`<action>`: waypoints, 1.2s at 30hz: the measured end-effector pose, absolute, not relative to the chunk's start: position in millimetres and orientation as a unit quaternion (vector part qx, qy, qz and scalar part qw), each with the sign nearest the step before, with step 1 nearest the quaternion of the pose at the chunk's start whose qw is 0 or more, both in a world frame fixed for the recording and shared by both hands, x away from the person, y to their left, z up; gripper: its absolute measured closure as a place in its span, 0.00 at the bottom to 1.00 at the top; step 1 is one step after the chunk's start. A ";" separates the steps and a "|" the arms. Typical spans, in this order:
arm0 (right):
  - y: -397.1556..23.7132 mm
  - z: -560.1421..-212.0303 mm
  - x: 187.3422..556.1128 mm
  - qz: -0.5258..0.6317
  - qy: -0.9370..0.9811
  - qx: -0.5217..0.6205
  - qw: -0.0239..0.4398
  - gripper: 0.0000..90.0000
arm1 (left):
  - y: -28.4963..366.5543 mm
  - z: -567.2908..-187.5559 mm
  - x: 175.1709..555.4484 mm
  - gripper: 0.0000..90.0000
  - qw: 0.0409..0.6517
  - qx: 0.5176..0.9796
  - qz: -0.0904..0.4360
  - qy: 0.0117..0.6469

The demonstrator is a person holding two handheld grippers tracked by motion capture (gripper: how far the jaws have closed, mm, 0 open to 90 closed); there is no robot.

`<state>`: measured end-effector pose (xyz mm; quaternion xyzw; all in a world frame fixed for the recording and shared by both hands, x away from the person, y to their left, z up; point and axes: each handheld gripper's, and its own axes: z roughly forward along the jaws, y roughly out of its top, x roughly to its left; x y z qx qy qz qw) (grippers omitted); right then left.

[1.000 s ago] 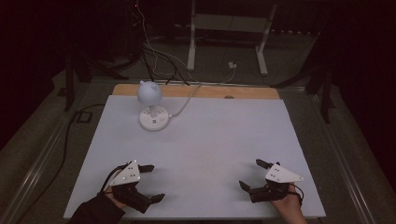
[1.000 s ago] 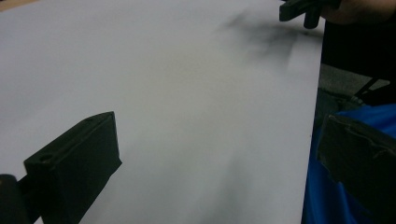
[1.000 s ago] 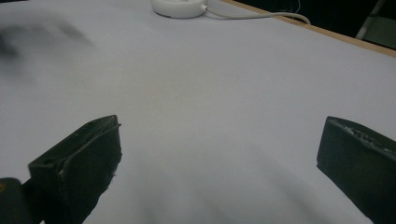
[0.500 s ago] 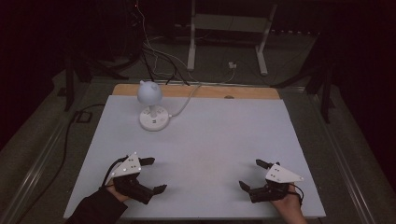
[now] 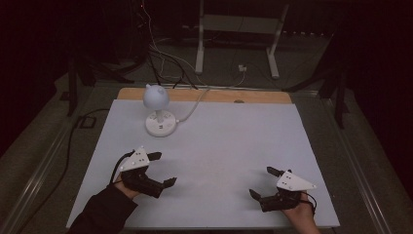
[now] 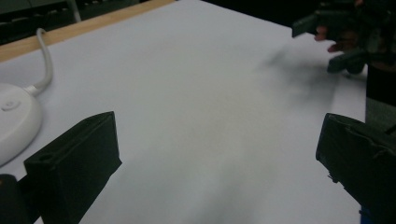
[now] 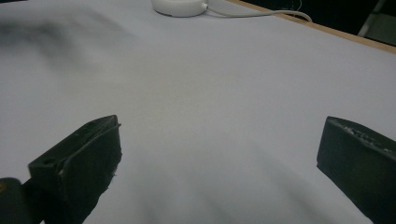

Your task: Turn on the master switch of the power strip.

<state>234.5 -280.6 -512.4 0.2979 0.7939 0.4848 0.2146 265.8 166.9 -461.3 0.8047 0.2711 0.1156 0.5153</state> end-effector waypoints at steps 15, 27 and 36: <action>-281.0 -512.5 234.5 0.487 0.794 0.300 0.209 0.00 | 166.2 -457.9 292.5 0.00 0.503 0.796 0.143 0.305; -282.7 -510.9 234.5 0.492 0.787 0.302 0.216 0.00 | 164.2 -460.9 312.0 0.00 0.500 0.786 0.157 0.328; -282.9 -511.2 234.6 0.492 0.787 0.304 0.214 0.00 | 159.9 -464.6 327.1 0.00 0.490 0.786 0.162 0.342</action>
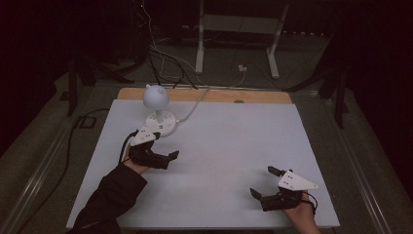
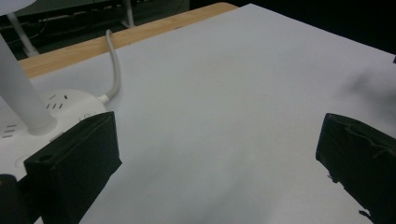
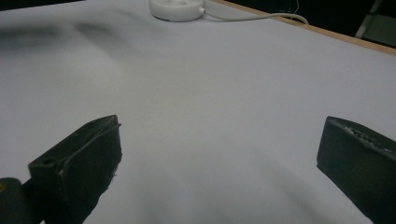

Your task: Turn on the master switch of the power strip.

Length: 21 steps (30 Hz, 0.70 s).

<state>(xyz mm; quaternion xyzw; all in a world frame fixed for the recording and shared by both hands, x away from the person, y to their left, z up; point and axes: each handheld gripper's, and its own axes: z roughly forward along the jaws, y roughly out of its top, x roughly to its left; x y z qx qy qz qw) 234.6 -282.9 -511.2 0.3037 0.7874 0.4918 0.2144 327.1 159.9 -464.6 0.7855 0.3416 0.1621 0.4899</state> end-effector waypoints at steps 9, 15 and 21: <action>-283.2 -511.8 235.2 0.491 0.788 0.307 0.212 0.00 | 152.0 -468.8 343.2 0.00 0.479 0.788 0.161 0.352; -283.2 -512.0 235.4 0.491 0.788 0.307 0.210 0.00 | 148.5 -469.7 352.8 0.00 0.478 0.780 0.169 0.366; -283.3 -512.1 235.6 0.493 0.787 0.308 0.208 0.00 | 148.2 -470.5 364.3 0.00 0.473 0.775 0.187 0.374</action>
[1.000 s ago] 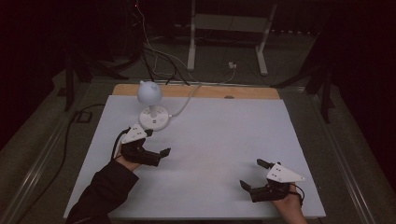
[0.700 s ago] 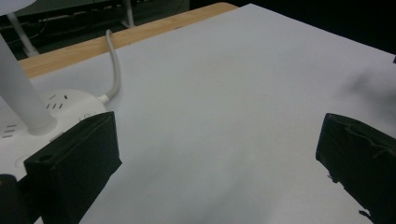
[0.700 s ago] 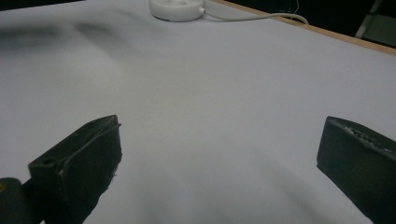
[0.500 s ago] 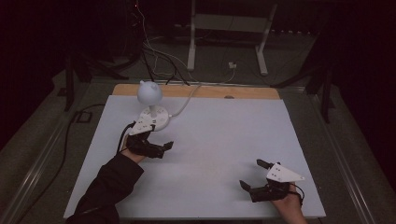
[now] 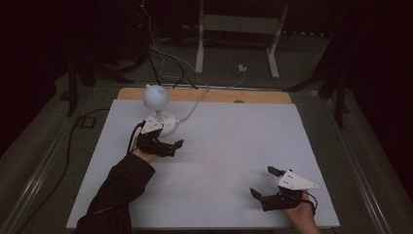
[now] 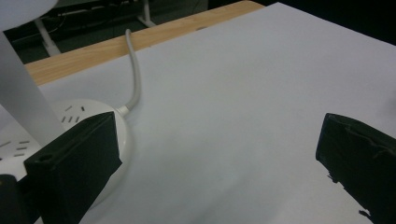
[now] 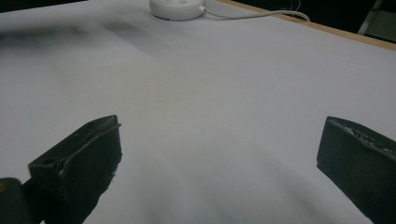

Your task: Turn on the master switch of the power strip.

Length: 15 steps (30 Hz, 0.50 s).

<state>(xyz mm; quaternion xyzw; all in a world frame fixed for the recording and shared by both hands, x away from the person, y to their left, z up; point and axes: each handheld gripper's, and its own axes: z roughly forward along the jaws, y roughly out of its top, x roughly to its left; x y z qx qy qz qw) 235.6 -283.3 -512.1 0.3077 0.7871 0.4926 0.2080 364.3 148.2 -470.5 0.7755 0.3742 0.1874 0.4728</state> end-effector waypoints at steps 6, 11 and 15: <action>-283.8 -512.5 235.8 0.493 0.788 0.308 0.206 0.00 | 150.6 -471.5 370.9 0.00 0.475 0.763 0.189 0.395; -283.4 -512.4 235.9 0.494 0.787 0.308 0.205 0.00 | 149.2 -472.1 377.2 0.00 0.464 0.765 0.198 0.401; -283.6 -512.6 236.0 0.494 0.787 0.309 0.203 0.00 | 148.5 -472.8 380.6 0.00 0.457 0.767 0.192 0.406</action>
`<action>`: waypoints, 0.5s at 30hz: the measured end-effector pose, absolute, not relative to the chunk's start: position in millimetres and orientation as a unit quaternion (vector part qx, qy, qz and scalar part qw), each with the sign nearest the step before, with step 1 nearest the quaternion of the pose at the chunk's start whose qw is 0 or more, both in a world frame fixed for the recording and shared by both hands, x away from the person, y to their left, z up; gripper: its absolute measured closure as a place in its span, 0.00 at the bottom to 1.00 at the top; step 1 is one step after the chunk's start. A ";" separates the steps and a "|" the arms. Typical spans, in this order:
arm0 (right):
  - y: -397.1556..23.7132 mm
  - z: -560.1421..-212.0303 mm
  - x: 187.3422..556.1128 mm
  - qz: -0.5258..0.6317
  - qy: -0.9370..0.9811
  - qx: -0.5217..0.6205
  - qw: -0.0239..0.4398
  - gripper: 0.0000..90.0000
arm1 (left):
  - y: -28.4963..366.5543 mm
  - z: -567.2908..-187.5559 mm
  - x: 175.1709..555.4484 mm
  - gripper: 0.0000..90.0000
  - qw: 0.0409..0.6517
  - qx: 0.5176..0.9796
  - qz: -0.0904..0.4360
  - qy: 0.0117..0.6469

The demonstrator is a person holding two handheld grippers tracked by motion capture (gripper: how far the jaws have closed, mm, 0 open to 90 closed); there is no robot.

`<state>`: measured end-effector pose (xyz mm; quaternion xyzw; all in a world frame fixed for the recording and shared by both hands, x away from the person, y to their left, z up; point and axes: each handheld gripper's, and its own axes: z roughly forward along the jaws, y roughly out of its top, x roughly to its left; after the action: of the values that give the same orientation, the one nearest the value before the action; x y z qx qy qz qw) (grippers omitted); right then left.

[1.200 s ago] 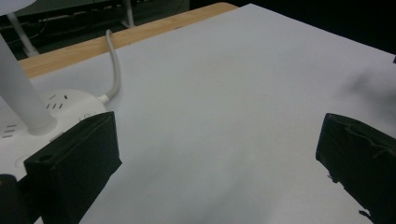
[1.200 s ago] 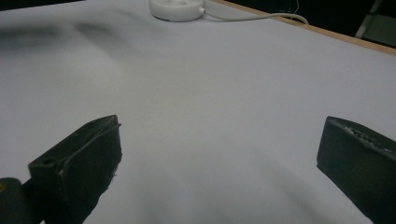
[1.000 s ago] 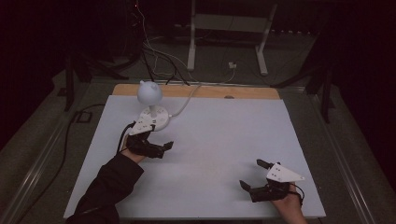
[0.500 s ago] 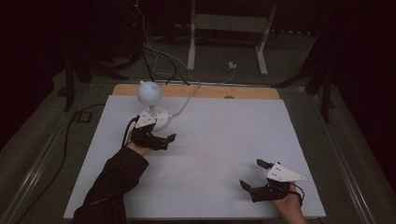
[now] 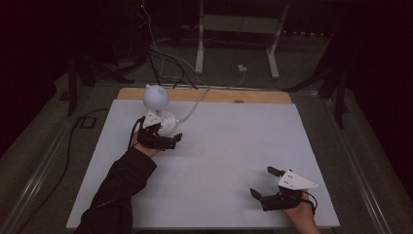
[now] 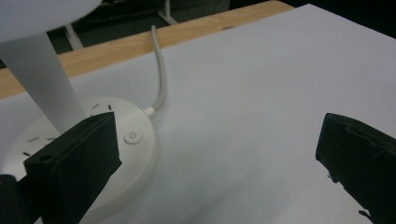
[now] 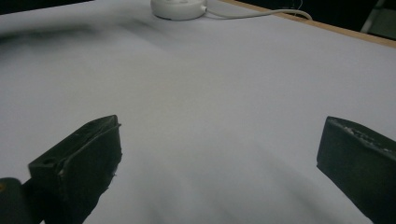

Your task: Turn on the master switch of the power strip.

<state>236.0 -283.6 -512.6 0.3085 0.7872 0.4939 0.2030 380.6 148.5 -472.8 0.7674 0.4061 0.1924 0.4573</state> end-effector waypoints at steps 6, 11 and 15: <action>-283.5 -512.6 235.9 0.495 0.787 0.308 0.202 0.00 | 147.1 -473.3 386.2 0.09 0.450 0.764 0.197 0.418; -283.7 -512.3 235.8 0.496 0.786 0.309 0.201 0.00 | 148.1 -475.5 391.1 0.18 0.448 0.762 0.194 0.426; -283.6 -512.4 235.9 0.496 0.786 0.309 0.200 0.00 | 147.4 -477.4 394.5 0.29 0.442 0.761 0.203 0.428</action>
<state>235.9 -283.6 -512.4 0.3088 0.7862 0.4964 0.2001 394.5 147.4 -477.4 0.7613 0.4283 0.2034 0.4423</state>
